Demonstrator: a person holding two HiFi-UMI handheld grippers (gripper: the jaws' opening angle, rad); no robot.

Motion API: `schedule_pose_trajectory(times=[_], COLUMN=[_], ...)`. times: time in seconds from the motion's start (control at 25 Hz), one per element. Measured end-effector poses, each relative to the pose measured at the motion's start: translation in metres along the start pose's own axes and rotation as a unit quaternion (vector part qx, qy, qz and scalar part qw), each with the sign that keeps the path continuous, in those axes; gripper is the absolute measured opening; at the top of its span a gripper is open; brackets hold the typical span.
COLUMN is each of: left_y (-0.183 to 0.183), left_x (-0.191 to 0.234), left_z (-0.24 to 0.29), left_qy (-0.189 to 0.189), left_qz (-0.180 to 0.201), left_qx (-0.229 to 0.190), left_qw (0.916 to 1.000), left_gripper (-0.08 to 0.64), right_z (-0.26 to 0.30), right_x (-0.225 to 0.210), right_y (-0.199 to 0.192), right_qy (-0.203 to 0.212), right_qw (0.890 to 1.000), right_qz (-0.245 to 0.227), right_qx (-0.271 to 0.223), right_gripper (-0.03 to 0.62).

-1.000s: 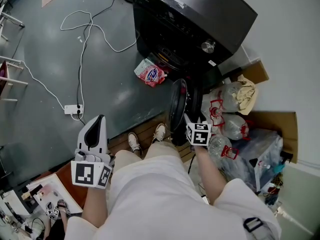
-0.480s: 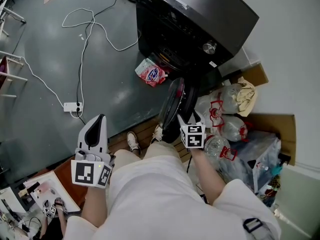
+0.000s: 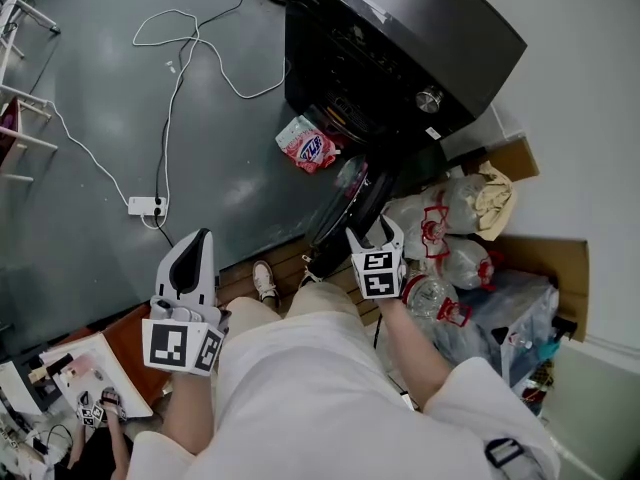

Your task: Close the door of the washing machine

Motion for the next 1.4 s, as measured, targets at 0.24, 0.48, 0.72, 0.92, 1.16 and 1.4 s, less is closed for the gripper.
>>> schedule_pose_trajectory(times=[0.24, 0.48, 0.72, 0.92, 1.16, 1.4], left_y=[-0.002, -0.004, -0.005, -0.005, -0.008, -0.014], left_x=[0.007, 0.012, 0.016, 0.021, 0.029, 0.029], left_z=[-0.005, -0.007, -0.008, -0.01, -0.014, -0.014], left_qy=[0.009, 0.016, 0.021, 0.032, 0.048, 0.059], left_qz=[-0.006, -0.011, -0.015, -0.018, -0.024, -0.031], left_qx=[0.0, -0.001, 0.0, 0.0, 0.001, 0.008], left_qw=[0.9999, 0.9998, 0.9997, 0.9993, 0.9986, 0.9978], left_gripper=[0.006, 0.006, 0.006, 0.006, 0.006, 0.006], right_z=[0.006, -0.002, 0.01, 0.015, 0.032, 0.068], right_x=[0.009, 0.032, 0.054, 0.067, 0.057, 0.052], right_y=[0.011, 0.032, 0.031, 0.046, 0.035, 0.057], right_qy=[0.008, 0.043, 0.107, 0.141, 0.13, 0.108], right_qw=[1.0, 0.989, 0.933, 0.882, 0.87, 0.875], right_qz=[-0.001, -0.137, -0.342, -0.448, -0.475, -0.47], right_qx=[-0.005, -0.039, -0.041, -0.045, -0.025, -0.031], right_gripper=[0.305, 0.305, 0.313, 0.319, 0.319, 0.319])
Point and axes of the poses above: the fingertips, and each gripper's own axes: z forward along the fingers, x to its left, y out of its top, the point moved 2 cm from there along -z, backward along the fingers, and after that the axes turned 3 degrees about -x, right-handed, at the moved point
